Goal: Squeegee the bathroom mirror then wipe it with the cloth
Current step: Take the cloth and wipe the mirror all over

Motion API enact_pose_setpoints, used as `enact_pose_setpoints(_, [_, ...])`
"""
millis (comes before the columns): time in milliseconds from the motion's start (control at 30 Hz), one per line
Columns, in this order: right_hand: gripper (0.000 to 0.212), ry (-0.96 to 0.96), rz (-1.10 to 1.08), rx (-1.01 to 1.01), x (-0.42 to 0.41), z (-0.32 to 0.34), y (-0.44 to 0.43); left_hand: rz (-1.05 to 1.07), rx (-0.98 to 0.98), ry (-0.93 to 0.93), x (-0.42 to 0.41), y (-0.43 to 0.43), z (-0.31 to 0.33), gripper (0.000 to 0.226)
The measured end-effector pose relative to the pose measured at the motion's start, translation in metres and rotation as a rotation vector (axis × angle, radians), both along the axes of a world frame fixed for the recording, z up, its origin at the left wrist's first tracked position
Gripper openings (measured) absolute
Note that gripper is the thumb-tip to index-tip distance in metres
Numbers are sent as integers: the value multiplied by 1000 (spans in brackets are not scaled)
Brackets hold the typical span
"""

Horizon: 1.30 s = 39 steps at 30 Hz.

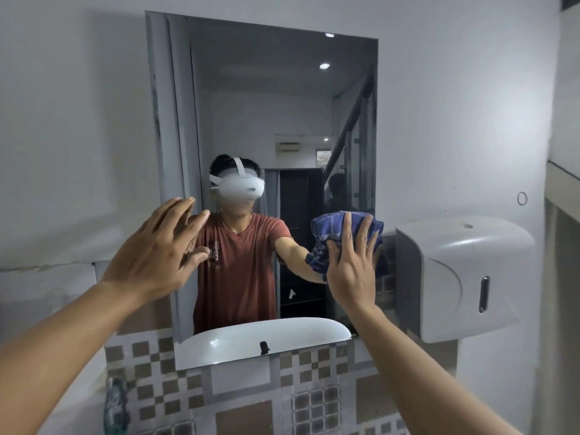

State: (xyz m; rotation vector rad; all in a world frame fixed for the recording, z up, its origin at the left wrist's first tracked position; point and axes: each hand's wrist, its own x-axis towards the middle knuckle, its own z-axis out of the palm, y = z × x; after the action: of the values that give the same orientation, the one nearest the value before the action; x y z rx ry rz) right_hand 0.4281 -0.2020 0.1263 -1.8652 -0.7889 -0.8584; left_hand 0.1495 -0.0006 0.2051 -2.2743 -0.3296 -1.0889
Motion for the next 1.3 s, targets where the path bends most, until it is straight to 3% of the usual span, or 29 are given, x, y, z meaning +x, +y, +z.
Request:
enact_pose_setpoints(433, [68, 67, -45, -58, -47, -47, 39, 43, 31, 9, 2, 8, 25, 77])
enact_pose_setpoints(900, [61, -300, 55, -202, -116, -37, 97, 27, 24, -35, 3, 13, 35, 67])
enact_pose_setpoints(1300, [57, -827, 252, -633, -148, -57, 123, 24, -4, -44, 3, 10, 33, 67])
